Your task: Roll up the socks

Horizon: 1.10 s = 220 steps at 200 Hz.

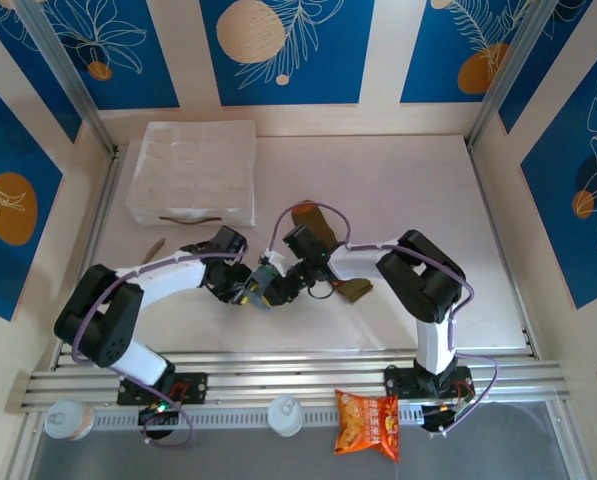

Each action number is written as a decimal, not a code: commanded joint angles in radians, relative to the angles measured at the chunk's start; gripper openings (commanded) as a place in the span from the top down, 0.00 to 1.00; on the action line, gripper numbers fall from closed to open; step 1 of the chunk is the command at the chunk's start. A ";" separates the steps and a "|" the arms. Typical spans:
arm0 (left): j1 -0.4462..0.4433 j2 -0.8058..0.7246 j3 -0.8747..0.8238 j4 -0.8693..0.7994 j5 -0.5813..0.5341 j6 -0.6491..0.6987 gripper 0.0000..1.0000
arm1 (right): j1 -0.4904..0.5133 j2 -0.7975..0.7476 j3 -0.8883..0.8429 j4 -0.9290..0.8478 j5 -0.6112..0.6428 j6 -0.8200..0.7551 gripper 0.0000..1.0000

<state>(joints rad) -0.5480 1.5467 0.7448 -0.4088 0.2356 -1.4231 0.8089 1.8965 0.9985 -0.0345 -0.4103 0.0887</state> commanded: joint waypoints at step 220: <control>-0.040 0.129 -0.011 -0.278 -0.007 -0.015 0.90 | 0.323 -0.090 -0.100 0.099 0.783 -0.448 0.57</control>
<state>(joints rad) -0.5598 1.5993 0.8154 -0.4911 0.2619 -1.4406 1.1225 1.7542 0.8867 0.1055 0.3523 -0.3679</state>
